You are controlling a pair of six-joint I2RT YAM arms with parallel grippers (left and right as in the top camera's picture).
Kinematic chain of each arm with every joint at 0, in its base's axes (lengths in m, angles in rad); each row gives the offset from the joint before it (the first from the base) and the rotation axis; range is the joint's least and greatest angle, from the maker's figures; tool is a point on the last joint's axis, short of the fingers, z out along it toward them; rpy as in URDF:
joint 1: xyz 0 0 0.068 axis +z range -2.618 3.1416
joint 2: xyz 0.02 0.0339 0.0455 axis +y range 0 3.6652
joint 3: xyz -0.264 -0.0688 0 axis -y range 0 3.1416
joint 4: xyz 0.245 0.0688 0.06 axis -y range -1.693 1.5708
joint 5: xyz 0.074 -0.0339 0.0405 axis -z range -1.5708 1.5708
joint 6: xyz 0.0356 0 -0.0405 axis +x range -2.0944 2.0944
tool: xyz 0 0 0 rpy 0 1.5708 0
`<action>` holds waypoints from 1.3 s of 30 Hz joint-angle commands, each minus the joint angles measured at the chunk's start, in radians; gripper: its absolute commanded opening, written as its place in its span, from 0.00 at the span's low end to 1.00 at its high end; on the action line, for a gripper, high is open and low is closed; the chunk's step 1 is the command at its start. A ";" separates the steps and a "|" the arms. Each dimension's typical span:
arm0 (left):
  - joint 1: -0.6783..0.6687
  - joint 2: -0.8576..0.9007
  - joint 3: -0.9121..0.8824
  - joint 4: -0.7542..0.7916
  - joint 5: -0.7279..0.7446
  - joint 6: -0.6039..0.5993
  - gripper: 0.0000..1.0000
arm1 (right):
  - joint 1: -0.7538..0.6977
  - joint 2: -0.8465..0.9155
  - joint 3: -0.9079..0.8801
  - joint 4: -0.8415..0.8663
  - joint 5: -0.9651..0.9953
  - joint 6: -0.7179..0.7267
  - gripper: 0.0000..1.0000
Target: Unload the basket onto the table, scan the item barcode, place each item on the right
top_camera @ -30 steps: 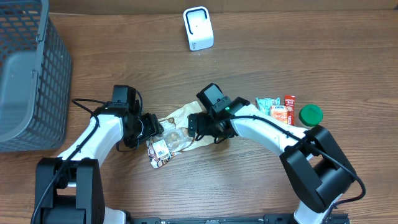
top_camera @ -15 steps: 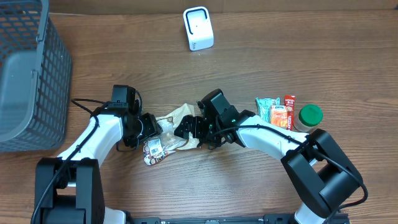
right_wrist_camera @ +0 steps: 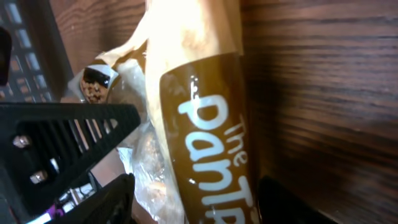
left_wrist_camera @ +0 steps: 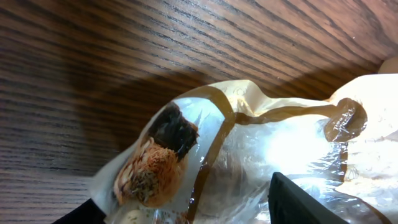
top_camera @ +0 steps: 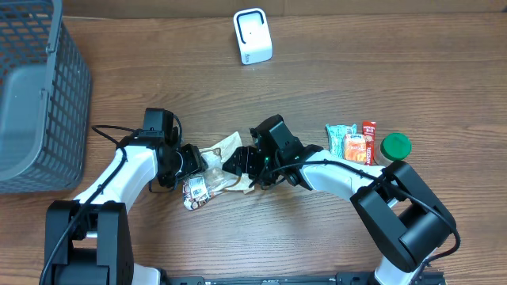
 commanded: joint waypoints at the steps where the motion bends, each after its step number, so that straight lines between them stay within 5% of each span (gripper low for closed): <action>1: -0.008 0.002 -0.010 0.003 0.011 0.020 0.60 | 0.005 0.003 -0.006 0.038 -0.034 0.008 0.64; 13: -0.008 0.002 -0.010 0.004 0.011 0.020 0.59 | 0.032 0.005 -0.006 0.077 -0.021 0.004 0.59; 16: -0.008 0.002 -0.010 0.004 0.011 0.020 0.59 | 0.049 0.013 -0.006 0.087 -0.009 0.004 0.46; 19: -0.008 0.002 -0.010 0.004 0.011 0.020 0.60 | 0.068 0.043 -0.006 0.124 -0.003 0.004 0.45; 21: -0.008 0.002 -0.010 0.003 0.011 0.020 0.60 | 0.071 0.057 -0.006 0.132 -0.003 0.003 0.35; 23: -0.008 0.002 -0.010 0.004 0.007 0.021 0.60 | 0.071 0.057 -0.006 0.124 -0.004 0.000 0.13; 25: -0.008 0.002 -0.010 0.004 -0.018 0.021 0.62 | 0.071 0.057 -0.006 0.107 -0.013 -0.005 0.07; 39: 0.047 0.000 0.274 -0.045 -0.069 0.107 0.72 | 0.048 -0.010 -0.004 0.020 0.122 -0.287 0.04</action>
